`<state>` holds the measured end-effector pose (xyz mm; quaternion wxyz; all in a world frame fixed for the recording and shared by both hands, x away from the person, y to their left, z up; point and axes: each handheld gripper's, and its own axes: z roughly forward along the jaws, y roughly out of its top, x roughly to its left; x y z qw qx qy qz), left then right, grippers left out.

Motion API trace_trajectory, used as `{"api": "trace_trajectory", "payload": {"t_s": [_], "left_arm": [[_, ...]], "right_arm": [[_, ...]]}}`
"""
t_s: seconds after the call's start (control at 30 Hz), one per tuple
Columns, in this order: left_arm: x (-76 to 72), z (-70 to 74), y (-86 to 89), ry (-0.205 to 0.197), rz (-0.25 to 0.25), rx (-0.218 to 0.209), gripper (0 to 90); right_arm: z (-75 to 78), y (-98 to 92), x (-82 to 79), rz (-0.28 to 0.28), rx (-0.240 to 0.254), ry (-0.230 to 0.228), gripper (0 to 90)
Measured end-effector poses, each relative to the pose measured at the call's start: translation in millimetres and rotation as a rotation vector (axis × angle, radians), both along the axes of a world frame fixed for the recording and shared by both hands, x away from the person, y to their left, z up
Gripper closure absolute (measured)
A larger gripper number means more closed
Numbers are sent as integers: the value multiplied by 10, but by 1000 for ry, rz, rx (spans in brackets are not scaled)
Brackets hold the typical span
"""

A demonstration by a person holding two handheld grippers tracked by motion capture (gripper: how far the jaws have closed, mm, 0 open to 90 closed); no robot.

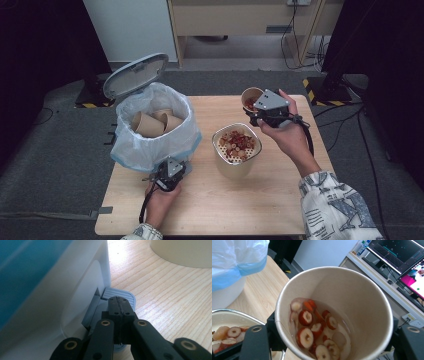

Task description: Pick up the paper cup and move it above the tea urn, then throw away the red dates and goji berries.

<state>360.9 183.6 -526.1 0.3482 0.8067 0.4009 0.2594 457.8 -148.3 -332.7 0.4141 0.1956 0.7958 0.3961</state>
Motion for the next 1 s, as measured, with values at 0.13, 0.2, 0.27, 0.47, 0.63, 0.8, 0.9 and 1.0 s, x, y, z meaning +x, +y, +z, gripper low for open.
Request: {"api": "trace_trajectory", "payload": {"t_s": [0.13,0.2,0.27,0.47,0.63,0.8,0.9,1.0], "left_arm": [[1,0,1,0,0,-1,892],[0,0,0,0,0,1,892],[0,0,0,0,0,0,892],[0,0,-1,0,1,0,892],[0,0,-1,0,0,1,892],[-1,0,-2,-1,0,2,892],[0,0,-1,-1,0,1,892],[-2,0,-3,-1,1,2,892]], "right_arm": [[4,2,0,-3,-6,-6,306],[6,-4,-2,-5,-13,-11,306],[9,-2,-9,-4,-18,-16,306],[13,1,-17,-2,-27,-26,306],[-9,17,-25,-2,-45,-32,306],[-6,-30,-14,-5,-49,-25,306],[17,-52,-8,-18,-45,-27,306],[24,11,-32,3,-53,-37,305]]}}
